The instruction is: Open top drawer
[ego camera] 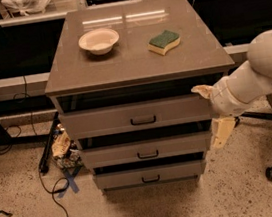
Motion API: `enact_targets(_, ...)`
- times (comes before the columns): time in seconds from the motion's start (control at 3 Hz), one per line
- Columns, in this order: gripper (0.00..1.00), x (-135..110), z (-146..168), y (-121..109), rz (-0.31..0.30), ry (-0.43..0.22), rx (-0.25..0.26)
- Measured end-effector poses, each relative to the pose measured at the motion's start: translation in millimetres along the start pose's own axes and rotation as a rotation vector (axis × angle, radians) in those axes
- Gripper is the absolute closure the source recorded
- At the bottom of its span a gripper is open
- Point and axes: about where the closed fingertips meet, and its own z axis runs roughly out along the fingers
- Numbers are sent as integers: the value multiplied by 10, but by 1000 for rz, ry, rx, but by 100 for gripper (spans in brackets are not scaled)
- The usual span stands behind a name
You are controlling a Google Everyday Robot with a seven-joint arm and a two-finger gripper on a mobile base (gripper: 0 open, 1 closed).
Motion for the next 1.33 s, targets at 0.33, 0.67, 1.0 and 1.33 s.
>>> enact_targets(0.33, 0, 119, 507, -281, -75, 88, 12)
enact_targets(0.67, 0, 114, 470, -241, -67, 80, 7)
enact_targets(1.0, 0, 137, 553, -301, -93, 82, 31)
enact_targets(1.33, 0, 167, 666, -491, -137, 69, 89)
